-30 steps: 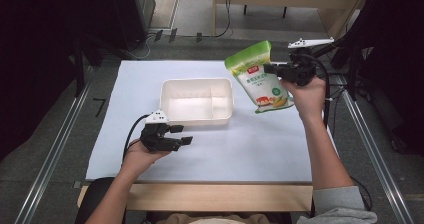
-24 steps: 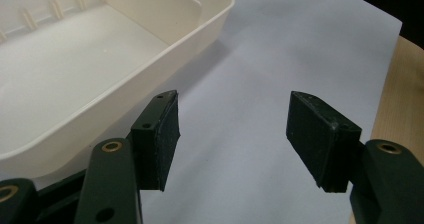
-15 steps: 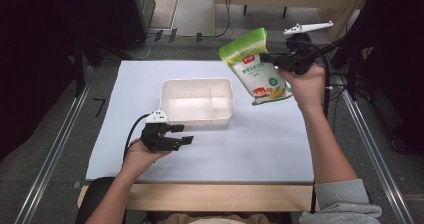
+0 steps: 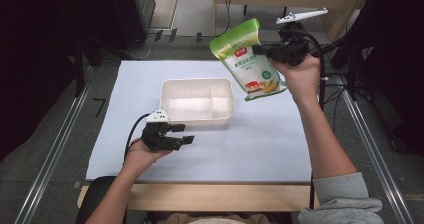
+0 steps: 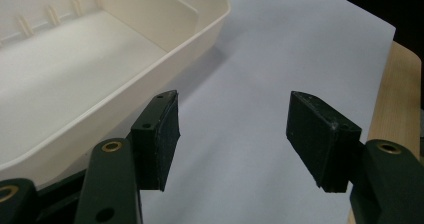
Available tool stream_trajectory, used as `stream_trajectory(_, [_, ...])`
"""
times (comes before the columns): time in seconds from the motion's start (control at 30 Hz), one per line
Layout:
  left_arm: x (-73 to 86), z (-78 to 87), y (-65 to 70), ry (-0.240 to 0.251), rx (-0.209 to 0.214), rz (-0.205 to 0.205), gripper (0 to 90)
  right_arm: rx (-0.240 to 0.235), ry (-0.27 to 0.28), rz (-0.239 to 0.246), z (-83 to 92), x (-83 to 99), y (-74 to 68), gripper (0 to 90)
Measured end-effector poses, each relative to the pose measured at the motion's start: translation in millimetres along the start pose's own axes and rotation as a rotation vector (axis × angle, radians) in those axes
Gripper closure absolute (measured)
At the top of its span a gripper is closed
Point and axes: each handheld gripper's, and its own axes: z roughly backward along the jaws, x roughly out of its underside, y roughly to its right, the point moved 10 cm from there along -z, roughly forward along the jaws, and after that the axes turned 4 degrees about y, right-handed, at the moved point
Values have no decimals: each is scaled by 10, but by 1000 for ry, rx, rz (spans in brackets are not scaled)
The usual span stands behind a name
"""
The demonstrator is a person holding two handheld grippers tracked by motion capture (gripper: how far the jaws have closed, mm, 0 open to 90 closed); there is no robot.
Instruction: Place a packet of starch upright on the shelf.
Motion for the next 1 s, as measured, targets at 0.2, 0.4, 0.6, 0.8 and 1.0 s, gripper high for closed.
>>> stream_trajectory(0.2, [-4, -2, -1, -3, 3, -3, 387, -10, -16, 13, -127, -87, -114, 900])
stream_trajectory(0.4, [-22, -5, 17, 12, 12, -3, 388, -21, -24, 33, -246, -166, -215, 900])
stream_trajectory(0.6, [-18, -8, 11, -1, 14, -1, 393, -33, -28, 38, -374, -243, -312, 900])
stream_trajectory(0.8, [-14, -10, 12, -5, 18, 1, 394, -51, -34, 38, -493, -284, -401, 900])
stream_trajectory(1.0, [-9, -17, 17, -6, 20, 4, 394, -86, -45, 25, -661, -292, -497, 900])
